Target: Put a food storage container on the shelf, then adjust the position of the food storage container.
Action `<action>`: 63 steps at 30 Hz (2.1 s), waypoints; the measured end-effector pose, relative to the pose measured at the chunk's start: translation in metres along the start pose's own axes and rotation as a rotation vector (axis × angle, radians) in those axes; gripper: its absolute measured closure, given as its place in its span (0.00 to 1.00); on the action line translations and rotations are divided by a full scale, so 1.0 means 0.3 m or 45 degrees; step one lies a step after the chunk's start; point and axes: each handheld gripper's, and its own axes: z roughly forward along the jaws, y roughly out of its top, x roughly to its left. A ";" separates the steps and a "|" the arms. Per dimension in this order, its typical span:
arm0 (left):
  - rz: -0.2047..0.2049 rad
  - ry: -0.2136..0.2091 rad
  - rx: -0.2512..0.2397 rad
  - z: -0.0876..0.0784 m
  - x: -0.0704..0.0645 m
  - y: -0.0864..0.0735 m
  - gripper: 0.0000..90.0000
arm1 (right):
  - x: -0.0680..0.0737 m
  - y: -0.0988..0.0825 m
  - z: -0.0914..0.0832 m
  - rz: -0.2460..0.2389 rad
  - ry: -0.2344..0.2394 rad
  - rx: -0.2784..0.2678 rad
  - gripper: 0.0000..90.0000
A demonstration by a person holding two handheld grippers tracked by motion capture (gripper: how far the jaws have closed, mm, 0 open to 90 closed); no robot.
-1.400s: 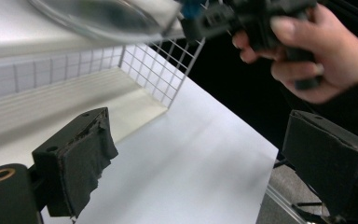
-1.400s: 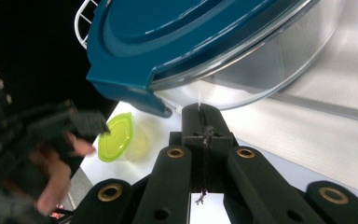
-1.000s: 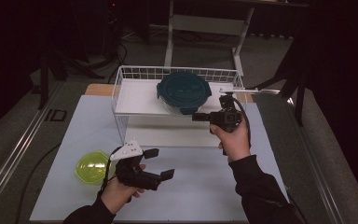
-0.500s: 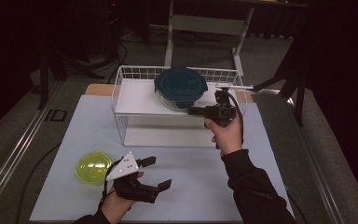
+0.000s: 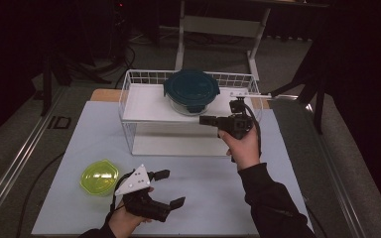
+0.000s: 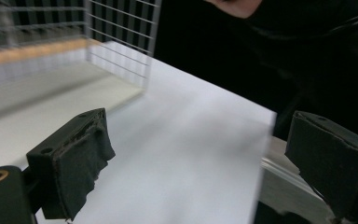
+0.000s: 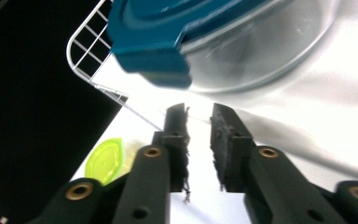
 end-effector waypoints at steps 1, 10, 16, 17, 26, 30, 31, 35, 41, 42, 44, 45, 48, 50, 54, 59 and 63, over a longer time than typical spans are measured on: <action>0.006 -0.012 -0.005 -0.003 -0.005 0.003 0.07 | 0.002 -0.011 -0.008 -0.011 0.013 -0.004 0.76; 0.060 0.002 -0.020 -0.053 -0.010 0.027 0.06 | 0.004 -0.158 -0.074 -0.163 0.022 -0.105 0.31; 0.067 0.033 -0.007 -0.091 0.014 0.026 0.06 | -0.013 -0.265 -0.110 -0.306 0.038 -0.157 0.16; 0.077 0.034 -0.008 -0.099 0.016 0.023 0.06 | -0.016 -0.285 -0.116 -0.316 0.045 -0.157 0.16; 0.073 0.012 -0.016 -0.186 0.062 0.009 0.11 | 0.001 -0.398 -0.184 -0.407 0.084 -0.192 0.17; 0.068 0.026 -0.032 -0.246 0.091 0.005 0.16 | 0.010 -0.437 -0.209 -0.444 0.081 -0.199 0.16; 0.068 0.026 -0.032 -0.246 0.091 0.005 0.16 | 0.009 -0.444 -0.213 -0.452 0.082 -0.203 0.16; 0.079 0.072 -0.025 -0.306 0.121 -0.001 0.22 | 0.003 -0.467 -0.230 -0.454 0.076 -0.213 0.16; 0.098 0.160 -0.001 -0.392 0.162 -0.028 0.45 | -0.007 -0.510 -0.266 -0.449 0.071 -0.235 0.16; 0.101 0.175 0.009 -0.403 0.169 -0.033 0.45 | -0.007 -0.510 -0.266 -0.449 0.071 -0.235 0.16; 0.101 0.201 0.013 -0.429 0.182 -0.045 0.57 | -0.009 -0.519 -0.276 -0.443 0.082 -0.240 0.16; 0.103 0.220 0.016 -0.442 0.190 -0.051 0.64 | -0.011 -0.527 -0.284 -0.445 0.076 -0.240 0.16; 0.074 0.264 0.026 -0.483 0.224 -0.073 0.74 | -0.013 -0.534 -0.287 -0.441 0.085 -0.243 0.16; 0.064 0.319 0.040 -0.511 0.248 -0.093 0.81 | -0.016 -0.538 -0.288 -0.439 0.088 -0.242 0.16; 0.035 0.417 0.073 -0.565 0.297 -0.140 0.93 | -0.020 -0.540 -0.286 -0.439 0.085 -0.240 0.16; -0.006 0.549 0.112 -0.626 0.356 -0.202 0.99 | -0.024 -0.541 -0.280 -0.432 0.083 -0.230 0.16; -0.060 0.644 0.116 -0.670 0.397 -0.252 0.99 | -0.027 -0.544 -0.277 -0.423 0.086 -0.225 0.16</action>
